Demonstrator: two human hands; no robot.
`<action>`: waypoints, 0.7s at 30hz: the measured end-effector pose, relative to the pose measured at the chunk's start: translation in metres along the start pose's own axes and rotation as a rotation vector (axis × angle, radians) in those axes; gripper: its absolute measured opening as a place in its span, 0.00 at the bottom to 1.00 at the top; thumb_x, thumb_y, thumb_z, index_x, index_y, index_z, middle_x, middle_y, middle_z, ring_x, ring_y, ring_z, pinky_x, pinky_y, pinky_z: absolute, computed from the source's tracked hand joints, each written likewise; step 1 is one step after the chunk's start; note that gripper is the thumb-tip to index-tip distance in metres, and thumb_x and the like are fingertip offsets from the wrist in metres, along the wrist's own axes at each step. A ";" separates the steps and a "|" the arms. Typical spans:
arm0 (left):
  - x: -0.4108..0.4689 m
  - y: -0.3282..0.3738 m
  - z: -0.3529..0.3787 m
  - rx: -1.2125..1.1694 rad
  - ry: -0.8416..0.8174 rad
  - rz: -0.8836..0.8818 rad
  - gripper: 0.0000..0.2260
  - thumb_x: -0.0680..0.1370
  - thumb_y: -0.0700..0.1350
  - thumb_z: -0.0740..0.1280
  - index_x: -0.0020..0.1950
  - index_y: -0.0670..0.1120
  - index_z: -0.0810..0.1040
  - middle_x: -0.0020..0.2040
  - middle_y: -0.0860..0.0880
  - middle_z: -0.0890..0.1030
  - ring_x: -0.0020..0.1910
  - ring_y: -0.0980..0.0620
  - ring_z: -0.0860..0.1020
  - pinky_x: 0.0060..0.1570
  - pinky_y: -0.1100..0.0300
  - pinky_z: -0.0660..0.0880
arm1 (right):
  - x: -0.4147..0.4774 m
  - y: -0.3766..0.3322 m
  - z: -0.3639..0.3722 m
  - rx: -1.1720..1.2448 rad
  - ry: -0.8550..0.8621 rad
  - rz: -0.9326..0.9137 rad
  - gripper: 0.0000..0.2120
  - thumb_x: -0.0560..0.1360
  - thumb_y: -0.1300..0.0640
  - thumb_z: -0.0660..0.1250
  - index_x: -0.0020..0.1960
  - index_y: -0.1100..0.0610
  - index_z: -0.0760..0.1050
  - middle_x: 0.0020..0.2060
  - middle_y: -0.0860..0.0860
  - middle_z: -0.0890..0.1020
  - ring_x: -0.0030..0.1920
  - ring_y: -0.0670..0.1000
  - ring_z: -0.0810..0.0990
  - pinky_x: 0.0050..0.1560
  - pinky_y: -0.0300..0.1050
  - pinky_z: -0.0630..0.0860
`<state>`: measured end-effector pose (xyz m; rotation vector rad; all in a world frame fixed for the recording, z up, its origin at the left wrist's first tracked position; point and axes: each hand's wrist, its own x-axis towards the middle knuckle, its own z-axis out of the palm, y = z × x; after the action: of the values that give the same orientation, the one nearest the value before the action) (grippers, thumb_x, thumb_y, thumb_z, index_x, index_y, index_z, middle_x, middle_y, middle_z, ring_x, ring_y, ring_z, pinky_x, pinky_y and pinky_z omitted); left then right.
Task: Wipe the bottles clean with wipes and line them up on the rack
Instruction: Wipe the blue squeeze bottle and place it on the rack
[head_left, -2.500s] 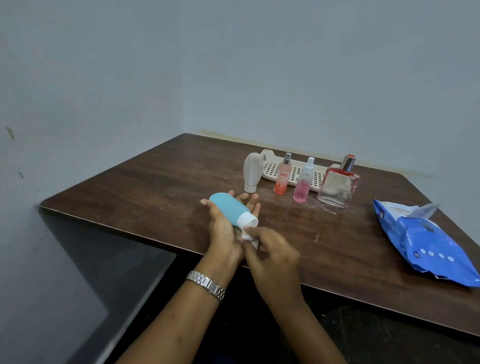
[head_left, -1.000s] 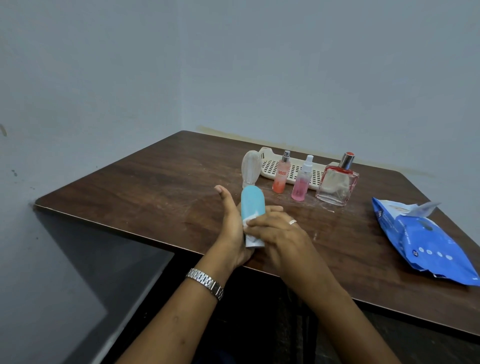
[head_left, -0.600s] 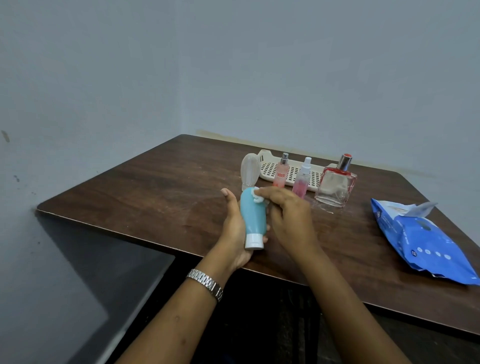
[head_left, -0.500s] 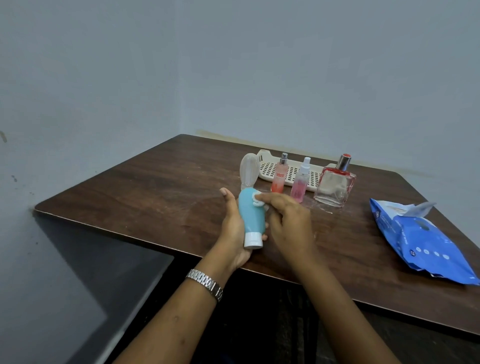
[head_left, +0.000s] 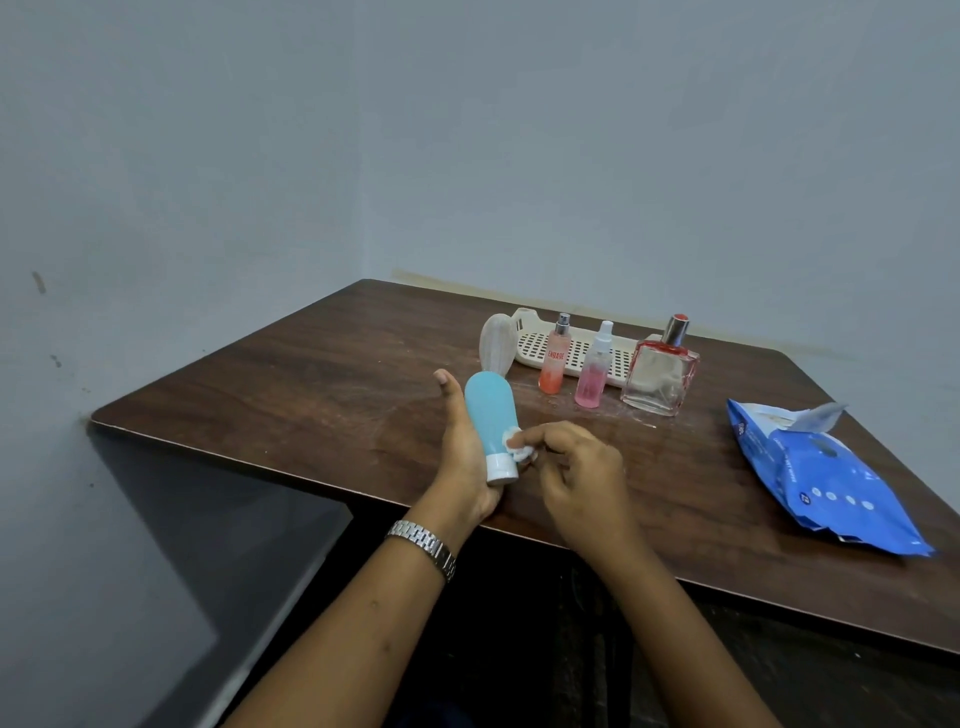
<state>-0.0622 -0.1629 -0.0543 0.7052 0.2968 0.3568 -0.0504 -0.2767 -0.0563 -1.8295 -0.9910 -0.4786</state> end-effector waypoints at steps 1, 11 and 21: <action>-0.003 0.000 0.001 -0.020 -0.006 0.001 0.34 0.69 0.75 0.53 0.44 0.43 0.72 0.28 0.48 0.70 0.22 0.52 0.71 0.23 0.64 0.71 | 0.001 -0.001 -0.004 -0.003 -0.026 -0.018 0.20 0.65 0.77 0.60 0.43 0.58 0.82 0.41 0.41 0.80 0.45 0.31 0.76 0.48 0.22 0.68; 0.003 0.041 0.001 0.040 0.104 0.219 0.49 0.50 0.74 0.69 0.59 0.41 0.73 0.37 0.46 0.77 0.28 0.52 0.77 0.25 0.60 0.75 | 0.019 -0.005 -0.032 0.544 0.027 0.227 0.08 0.72 0.76 0.63 0.44 0.66 0.78 0.35 0.45 0.84 0.41 0.38 0.81 0.43 0.29 0.74; 0.075 0.122 0.006 0.357 0.177 0.255 0.11 0.71 0.39 0.75 0.46 0.41 0.73 0.35 0.46 0.75 0.29 0.52 0.73 0.27 0.62 0.74 | 0.068 0.027 0.011 0.516 0.005 0.535 0.12 0.73 0.73 0.61 0.44 0.60 0.79 0.44 0.56 0.83 0.44 0.50 0.81 0.45 0.43 0.80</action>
<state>-0.0193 -0.0493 0.0209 1.0694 0.4465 0.6196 0.0105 -0.2436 -0.0300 -1.5282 -0.5166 0.0982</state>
